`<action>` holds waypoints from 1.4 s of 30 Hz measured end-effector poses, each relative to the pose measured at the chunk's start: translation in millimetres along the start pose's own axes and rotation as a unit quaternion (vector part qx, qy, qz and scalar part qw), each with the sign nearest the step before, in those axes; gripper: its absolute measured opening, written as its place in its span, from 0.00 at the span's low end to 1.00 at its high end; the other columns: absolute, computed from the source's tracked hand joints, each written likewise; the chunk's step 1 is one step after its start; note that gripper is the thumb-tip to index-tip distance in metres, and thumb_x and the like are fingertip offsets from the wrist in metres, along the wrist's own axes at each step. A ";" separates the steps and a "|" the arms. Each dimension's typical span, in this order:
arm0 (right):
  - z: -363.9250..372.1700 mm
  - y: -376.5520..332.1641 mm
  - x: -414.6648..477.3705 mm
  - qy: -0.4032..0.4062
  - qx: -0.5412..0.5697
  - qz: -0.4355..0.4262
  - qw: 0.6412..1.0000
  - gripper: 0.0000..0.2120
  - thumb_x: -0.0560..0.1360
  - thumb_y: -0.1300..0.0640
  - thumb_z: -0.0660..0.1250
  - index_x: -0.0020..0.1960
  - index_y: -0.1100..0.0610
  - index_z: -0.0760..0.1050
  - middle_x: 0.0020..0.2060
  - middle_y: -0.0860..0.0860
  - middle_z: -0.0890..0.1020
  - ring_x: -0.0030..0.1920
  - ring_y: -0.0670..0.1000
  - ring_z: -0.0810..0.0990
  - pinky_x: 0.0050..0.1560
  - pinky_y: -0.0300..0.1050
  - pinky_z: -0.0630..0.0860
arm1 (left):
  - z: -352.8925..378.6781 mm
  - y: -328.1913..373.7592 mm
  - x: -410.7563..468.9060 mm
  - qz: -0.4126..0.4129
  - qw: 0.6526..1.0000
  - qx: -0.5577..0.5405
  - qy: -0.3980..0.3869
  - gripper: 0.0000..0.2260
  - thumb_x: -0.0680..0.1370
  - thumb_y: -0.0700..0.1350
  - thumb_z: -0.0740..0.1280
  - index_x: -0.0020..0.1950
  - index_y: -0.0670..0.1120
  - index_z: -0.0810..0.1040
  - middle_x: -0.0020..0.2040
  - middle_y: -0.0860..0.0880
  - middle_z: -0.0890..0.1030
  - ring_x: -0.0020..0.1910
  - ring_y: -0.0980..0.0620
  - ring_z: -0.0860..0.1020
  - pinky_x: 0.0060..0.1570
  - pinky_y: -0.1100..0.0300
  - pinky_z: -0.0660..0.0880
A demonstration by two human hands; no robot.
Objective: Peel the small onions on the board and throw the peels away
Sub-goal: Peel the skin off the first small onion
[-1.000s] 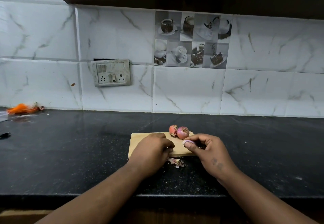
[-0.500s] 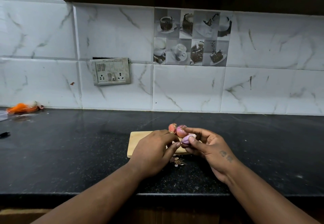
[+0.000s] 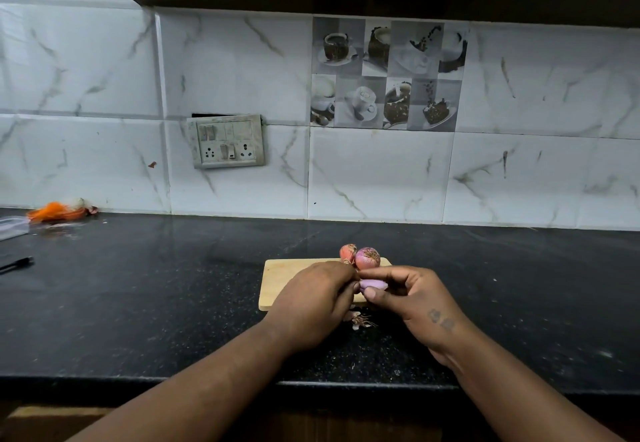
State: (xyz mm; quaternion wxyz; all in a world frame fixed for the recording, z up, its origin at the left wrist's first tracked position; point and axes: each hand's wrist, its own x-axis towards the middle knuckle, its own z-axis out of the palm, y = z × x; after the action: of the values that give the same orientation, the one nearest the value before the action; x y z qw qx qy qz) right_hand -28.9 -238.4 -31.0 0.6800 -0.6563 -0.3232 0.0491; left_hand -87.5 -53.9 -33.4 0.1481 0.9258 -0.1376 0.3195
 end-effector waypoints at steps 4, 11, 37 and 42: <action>4.1 -1.8 0.9 0.018 -0.166 -0.065 0.984 0.10 0.73 0.65 0.76 0.50 0.52 0.88 0.45 0.45 0.89 0.50 0.45 0.86 0.54 0.37 0.79 | 0.5 -0.3 -0.5 0.006 1.000 0.010 -0.013 0.10 0.82 0.50 0.60 0.47 0.48 0.76 0.42 0.50 0.80 0.43 0.50 0.75 0.44 0.51 0.72; 12.5 -2.6 -2.6 0.066 -0.310 -0.192 0.929 0.10 0.71 0.61 0.78 0.49 0.49 0.88 0.43 0.39 0.86 0.49 0.39 0.83 0.49 0.29 0.75 | -7.9 2.7 -0.5 -0.072 0.986 -0.148 0.017 0.10 0.78 0.46 0.66 0.39 0.45 0.81 0.31 0.50 0.80 0.29 0.57 0.74 0.29 0.58 0.69; 7.1 1.1 11.1 0.131 0.016 -0.114 0.985 0.07 0.71 0.61 0.76 0.49 0.57 0.86 0.43 0.53 0.89 0.38 0.48 0.82 0.41 0.39 0.80 | -9.4 -1.5 -1.2 -0.004 0.992 -0.110 0.055 0.15 0.82 0.52 0.65 0.37 0.49 0.75 0.31 0.54 0.76 0.32 0.55 0.73 0.34 0.54 0.70; 10.3 4.3 11.0 0.094 -0.009 -0.093 0.991 0.09 0.76 0.59 0.73 0.56 0.55 0.86 0.53 0.52 0.88 0.56 0.51 0.85 0.53 0.42 0.78 | -11.0 -6.6 -2.0 -0.070 0.997 0.001 0.034 0.13 0.79 0.57 0.68 0.40 0.50 0.78 0.37 0.53 0.79 0.37 0.56 0.75 0.39 0.51 0.75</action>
State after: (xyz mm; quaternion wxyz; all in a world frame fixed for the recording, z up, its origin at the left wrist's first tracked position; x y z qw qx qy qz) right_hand -23.9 -223.7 -31.7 0.7027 -0.6316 -0.3180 -0.0788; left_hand -92.8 -43.5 -27.7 0.1740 0.9219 -0.0674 0.3396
